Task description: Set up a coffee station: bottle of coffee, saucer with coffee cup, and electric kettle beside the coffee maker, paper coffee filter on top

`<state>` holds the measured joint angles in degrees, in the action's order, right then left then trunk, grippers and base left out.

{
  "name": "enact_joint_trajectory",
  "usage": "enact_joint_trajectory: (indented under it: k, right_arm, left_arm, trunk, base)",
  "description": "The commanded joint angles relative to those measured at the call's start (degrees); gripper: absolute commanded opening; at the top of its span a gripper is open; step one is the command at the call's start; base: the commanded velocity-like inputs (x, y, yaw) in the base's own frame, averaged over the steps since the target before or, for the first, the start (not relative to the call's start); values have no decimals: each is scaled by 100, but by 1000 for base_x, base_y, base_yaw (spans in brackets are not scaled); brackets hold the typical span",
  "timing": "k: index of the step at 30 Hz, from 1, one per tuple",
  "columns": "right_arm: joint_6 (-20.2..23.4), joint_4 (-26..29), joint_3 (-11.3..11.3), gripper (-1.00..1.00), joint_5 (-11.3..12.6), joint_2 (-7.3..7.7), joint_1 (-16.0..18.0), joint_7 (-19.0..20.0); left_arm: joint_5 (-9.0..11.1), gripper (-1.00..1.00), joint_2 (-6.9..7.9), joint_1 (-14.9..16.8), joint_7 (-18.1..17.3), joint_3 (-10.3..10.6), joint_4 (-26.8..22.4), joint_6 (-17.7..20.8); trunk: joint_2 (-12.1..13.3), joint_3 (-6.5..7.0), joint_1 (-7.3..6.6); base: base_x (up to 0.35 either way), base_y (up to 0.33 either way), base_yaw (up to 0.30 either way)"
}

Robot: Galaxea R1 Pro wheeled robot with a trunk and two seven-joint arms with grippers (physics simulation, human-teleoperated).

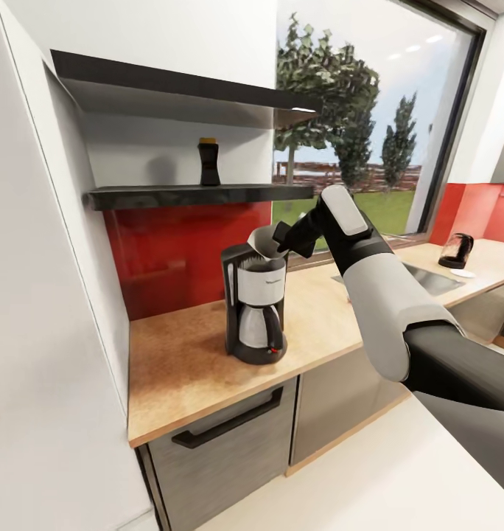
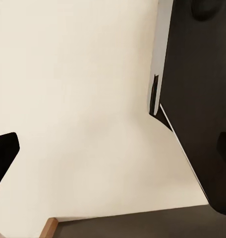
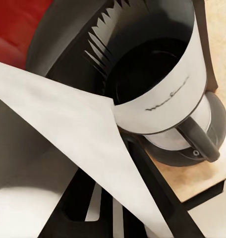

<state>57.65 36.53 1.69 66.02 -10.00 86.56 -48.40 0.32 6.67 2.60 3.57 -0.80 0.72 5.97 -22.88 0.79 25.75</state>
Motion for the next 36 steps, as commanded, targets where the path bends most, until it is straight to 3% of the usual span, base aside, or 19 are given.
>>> enact_joint_trajectory:
  k: [1, 8, 12, 16, 36]
  right_arm:
    - [-10, 4, 7, -100, 68, 0, 1, -64]
    - [-9, 3, 7, -100, 68, 0, 1, -64]
    - [-8, -17, 14, -100, 396, 0, 1, -64]
    - [-8, -33, 16, -100, 508, 0, 1, -65]
    - [-8, -638, 16, -100, 525, 0, 1, -64]
  left_arm:
    - [3, 100, 0, 4, 12, -8, 7, 7]
    - [3, 100, 0, 4, 12, -8, 7, 6]
    - [3, 100, 1, 4, 12, -8, 7, 3]
    - [3, 100, 1, 4, 12, -8, 7, 7]
    - [3, 100, 1, 4, 4, -7, 15, 9]
  trunk:
    - [-4, -2, 3]
    - [-4, -2, 3]
    - [-4, -2, 3]
    - [-4, -2, 3]
    - [-4, -2, 3]
  base:
    - [78, 0, 0]
    - [60, 0, 0]
    - [28, 0, 0]
    - [153, 0, 0]
    - [34, 0, 0]
